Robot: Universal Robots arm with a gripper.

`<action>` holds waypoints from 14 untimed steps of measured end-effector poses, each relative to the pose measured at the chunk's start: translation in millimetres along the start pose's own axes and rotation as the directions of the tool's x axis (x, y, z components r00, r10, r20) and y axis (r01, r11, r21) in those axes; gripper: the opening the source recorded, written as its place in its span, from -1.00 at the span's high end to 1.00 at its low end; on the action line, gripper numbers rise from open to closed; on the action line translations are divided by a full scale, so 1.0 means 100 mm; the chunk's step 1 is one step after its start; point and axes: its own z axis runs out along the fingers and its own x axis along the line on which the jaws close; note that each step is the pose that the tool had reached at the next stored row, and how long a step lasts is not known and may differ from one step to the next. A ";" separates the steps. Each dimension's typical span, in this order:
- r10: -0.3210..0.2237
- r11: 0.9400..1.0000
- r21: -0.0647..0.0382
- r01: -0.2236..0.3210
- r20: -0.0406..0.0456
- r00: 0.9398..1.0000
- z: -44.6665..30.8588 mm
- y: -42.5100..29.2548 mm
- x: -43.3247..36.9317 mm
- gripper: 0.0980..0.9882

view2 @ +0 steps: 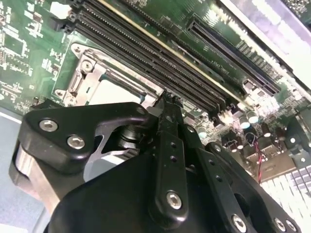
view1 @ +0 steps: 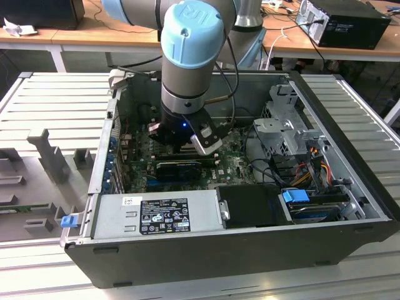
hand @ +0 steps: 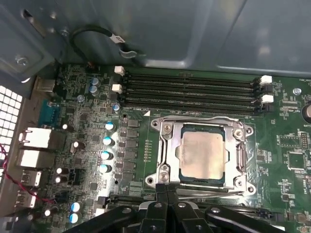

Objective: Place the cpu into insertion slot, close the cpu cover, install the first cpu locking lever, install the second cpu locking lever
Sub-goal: 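Install the second cpu locking lever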

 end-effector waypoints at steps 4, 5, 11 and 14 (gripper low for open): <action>-0.001 1.000 -0.014 0.001 0.002 1.000 0.030 -0.035 0.017 0.98; -0.001 1.000 -0.020 0.001 0.004 1.000 0.032 -0.047 0.037 0.98; -0.005 0.997 -0.075 0.006 0.013 1.000 0.009 -0.179 0.081 0.98; -0.006 0.996 -0.087 0.007 0.015 1.000 0.034 -0.204 0.100 0.98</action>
